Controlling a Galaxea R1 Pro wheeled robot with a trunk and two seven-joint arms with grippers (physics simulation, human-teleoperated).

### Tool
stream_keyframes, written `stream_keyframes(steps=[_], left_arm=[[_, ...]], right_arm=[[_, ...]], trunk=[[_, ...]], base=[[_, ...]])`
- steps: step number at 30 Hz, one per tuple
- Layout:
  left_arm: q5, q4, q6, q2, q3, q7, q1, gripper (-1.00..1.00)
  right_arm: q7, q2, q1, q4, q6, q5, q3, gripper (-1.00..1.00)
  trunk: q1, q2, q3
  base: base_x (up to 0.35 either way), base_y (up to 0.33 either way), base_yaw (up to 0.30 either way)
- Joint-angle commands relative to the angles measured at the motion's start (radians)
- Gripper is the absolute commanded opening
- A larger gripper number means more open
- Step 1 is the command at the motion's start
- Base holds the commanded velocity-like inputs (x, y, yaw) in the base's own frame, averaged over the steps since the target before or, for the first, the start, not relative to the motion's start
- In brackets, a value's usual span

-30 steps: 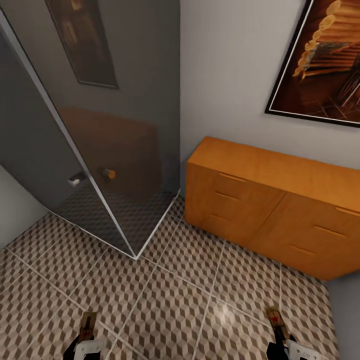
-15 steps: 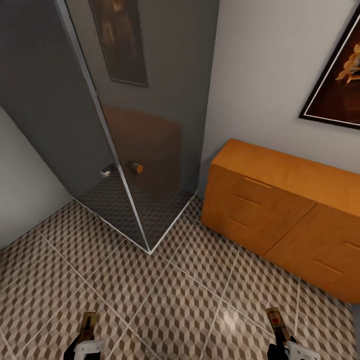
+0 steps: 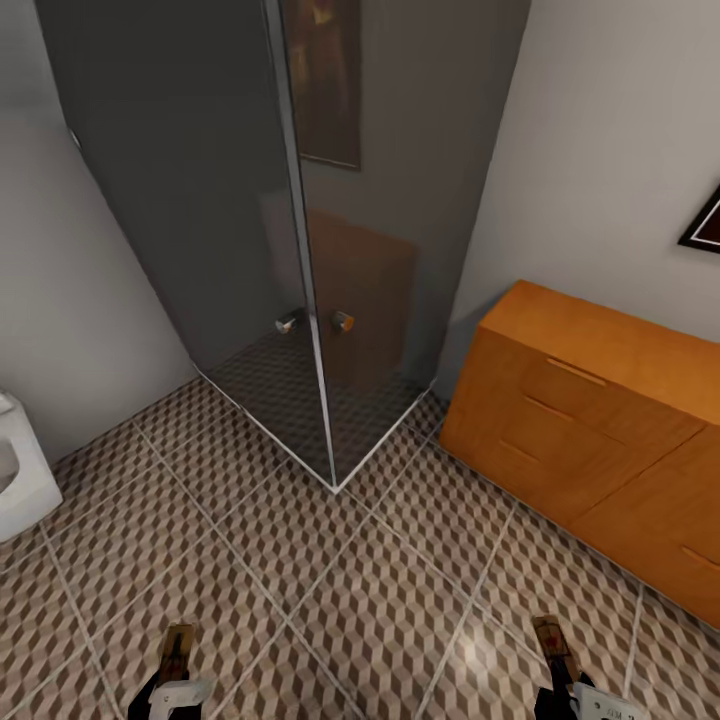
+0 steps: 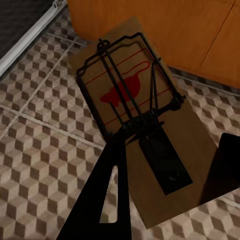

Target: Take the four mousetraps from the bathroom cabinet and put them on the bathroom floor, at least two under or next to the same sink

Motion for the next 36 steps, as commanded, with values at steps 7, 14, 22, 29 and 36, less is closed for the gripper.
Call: stream_keyframes(steps=[7, 14, 22, 29, 36], left_arm=[[-0.004, 0.003, -0.002, -0.001, -0.008, 0.012, -0.001, -1.0], [-0.004, 0.003, 0.017, -0.001, -0.008, 0.01, -0.001, -1.0], [-0.004, 0.003, 0.017, -0.001, -0.008, 0.01, -0.001, -1.0], [-0.004, 0.003, 0.017, -0.002, -0.008, 0.01, -0.002, -1.0], [-0.004, 0.003, 0.017, -0.002, -0.008, 0.01, -0.001, -1.0]], right_arm=[[-0.01, -0.001, -0.001, -0.001, -0.003, -0.003, 0.009, -1.0], [-0.01, -0.001, -0.001, -0.001, -0.003, -0.003, 0.009, -1.0], [-0.01, -0.001, -0.001, -0.001, -0.003, -0.003, 0.009, -1.0], [-0.01, -0.001, -0.001, -0.001, -0.003, -0.003, 0.009, -1.0], [-0.01, -0.001, -0.001, -0.001, -0.003, -0.003, 0.009, -1.0]], trunk=[[0.0, -0.002, -0.002], [0.0, -0.002, -0.002], [0.0, -0.002, -0.002], [0.0, -0.002, -0.002], [0.0, -0.002, -0.002]], base=[[-0.003, 0.001, 0.277], [0.0, 0.0, 0.277], [0.0, 0.0, 0.277], [0.0, 0.0, 0.277], [0.0, 0.0, 0.277]])
